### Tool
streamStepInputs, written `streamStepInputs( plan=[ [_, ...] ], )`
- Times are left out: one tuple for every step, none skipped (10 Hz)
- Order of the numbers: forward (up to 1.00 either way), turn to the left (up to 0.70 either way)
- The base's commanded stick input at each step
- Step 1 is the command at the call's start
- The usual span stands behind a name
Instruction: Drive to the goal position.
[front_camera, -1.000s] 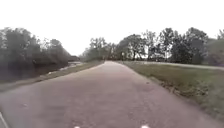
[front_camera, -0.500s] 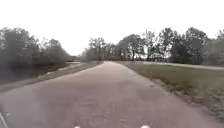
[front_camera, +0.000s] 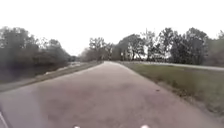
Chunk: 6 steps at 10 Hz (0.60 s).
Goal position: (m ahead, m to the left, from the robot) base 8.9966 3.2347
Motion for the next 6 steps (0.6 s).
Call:
streamStepInputs(
  plan=[
    [0.7,0.0],
    [0.7,0.0],
    [0.7,0.0],
    [0.7,0.0],
    [0.7,0.0],
    [0.7,0.0]
  ],
)
